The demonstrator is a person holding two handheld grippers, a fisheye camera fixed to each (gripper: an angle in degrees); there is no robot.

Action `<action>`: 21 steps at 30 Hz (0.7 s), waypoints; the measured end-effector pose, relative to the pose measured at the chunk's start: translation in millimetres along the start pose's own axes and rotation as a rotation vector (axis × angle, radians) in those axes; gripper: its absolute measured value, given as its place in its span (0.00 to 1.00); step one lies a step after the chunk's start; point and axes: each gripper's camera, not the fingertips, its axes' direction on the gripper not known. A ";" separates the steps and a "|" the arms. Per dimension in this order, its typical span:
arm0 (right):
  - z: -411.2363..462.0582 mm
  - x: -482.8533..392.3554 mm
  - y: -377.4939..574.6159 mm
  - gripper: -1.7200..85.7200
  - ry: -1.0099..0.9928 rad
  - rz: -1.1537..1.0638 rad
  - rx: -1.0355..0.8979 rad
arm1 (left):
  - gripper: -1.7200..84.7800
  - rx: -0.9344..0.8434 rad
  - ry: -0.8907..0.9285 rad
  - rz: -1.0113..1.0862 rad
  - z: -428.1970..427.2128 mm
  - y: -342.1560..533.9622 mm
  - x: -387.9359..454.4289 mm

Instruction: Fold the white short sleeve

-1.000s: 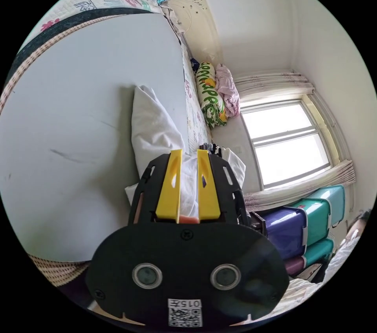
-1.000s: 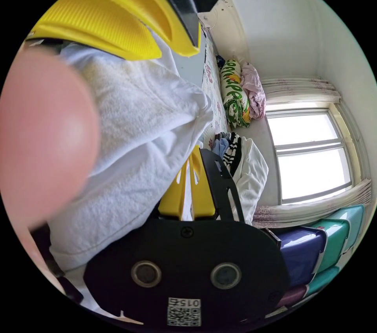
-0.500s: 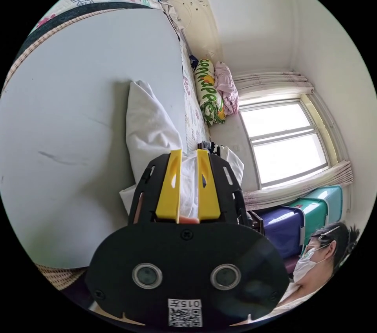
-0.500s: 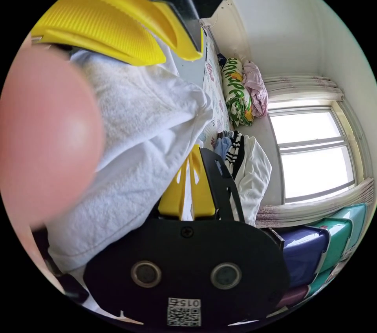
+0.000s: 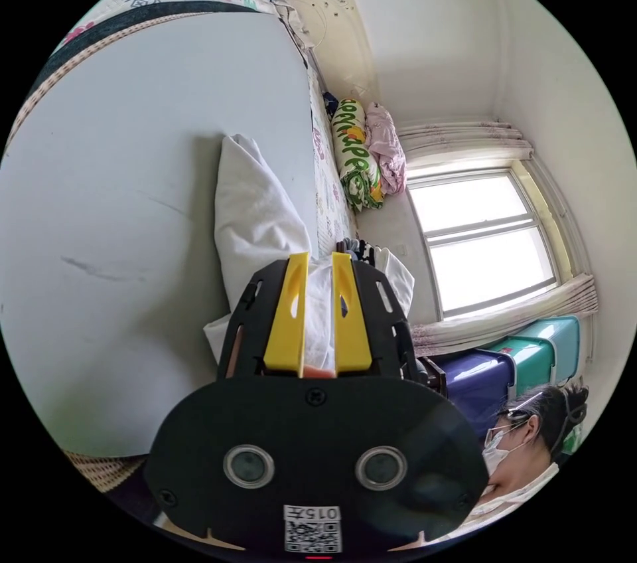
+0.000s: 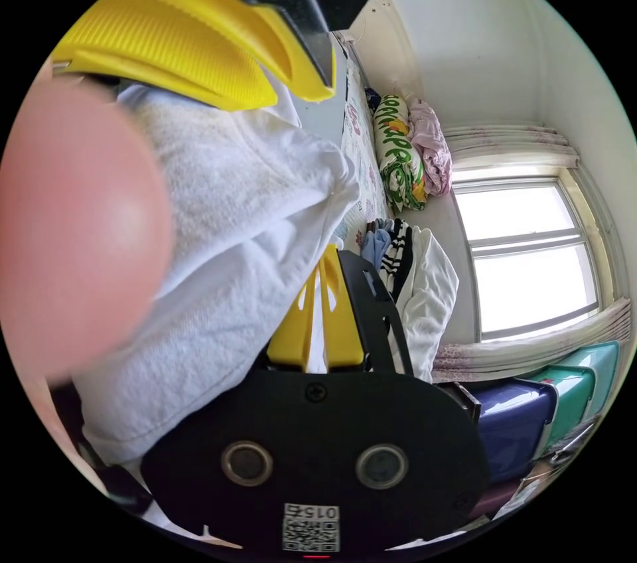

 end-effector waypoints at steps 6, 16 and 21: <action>2.3 -1.4 -2.9 0.01 -0.001 0.000 0.001 | 0.09 0.000 0.005 0.001 -3.7 -5.2 -5.3; 1.2 -2.1 5.7 0.01 0.000 -0.002 0.003 | 0.09 -0.002 0.017 -0.003 -11.0 -17.5 -18.0; -1.4 -0.8 15.8 0.01 -0.002 0.001 0.005 | 0.10 -0.003 0.018 -0.015 -14.9 -26.2 -26.1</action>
